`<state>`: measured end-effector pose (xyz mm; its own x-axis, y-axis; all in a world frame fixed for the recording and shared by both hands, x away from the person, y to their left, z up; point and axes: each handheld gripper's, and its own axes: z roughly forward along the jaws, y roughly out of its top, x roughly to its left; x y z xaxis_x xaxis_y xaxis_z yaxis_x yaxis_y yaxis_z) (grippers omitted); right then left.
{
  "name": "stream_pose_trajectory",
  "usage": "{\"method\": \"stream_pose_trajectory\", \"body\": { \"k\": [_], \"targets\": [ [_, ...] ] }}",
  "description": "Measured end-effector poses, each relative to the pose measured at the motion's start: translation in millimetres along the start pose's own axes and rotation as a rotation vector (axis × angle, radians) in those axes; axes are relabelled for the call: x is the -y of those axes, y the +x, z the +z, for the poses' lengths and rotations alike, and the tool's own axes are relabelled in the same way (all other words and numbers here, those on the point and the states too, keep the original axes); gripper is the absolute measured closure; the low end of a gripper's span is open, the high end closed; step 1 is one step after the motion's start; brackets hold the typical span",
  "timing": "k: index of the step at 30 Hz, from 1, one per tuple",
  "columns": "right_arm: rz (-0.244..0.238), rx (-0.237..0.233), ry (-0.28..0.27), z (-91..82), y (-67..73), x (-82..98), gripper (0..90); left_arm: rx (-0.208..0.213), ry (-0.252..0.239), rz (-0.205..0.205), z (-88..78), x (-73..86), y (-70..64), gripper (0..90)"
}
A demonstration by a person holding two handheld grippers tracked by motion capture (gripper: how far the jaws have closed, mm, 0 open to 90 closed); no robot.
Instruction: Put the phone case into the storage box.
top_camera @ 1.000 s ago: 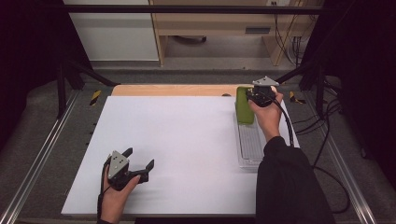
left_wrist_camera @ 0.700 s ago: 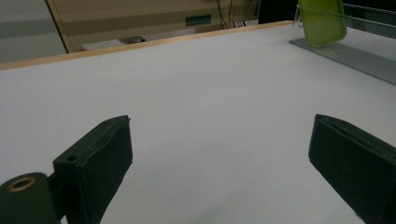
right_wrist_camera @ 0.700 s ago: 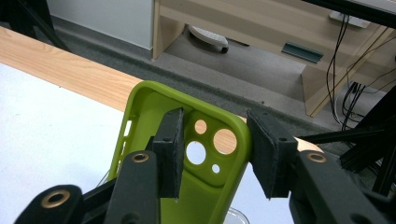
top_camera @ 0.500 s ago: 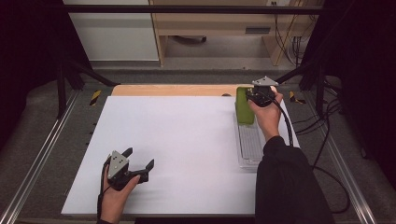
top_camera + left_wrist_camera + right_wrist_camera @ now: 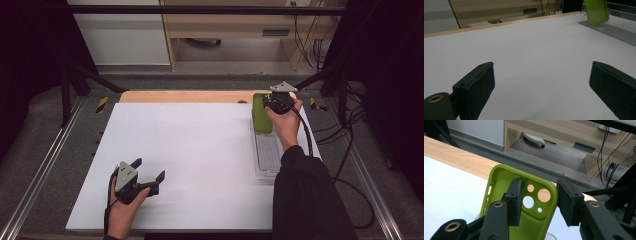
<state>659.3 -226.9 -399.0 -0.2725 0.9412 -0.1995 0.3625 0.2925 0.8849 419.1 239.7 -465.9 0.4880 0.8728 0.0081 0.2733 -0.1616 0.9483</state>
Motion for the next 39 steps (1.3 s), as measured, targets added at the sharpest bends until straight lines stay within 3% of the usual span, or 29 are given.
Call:
{"method": "stream_pose_trajectory", "body": {
  "k": [39],
  "targets": [
    [0.016,0.018,0.001,5.0,-0.7,1.3,55.9,-0.003,0.001,-0.002,-0.3,0.2,0.8,6.0]
  ]
}}
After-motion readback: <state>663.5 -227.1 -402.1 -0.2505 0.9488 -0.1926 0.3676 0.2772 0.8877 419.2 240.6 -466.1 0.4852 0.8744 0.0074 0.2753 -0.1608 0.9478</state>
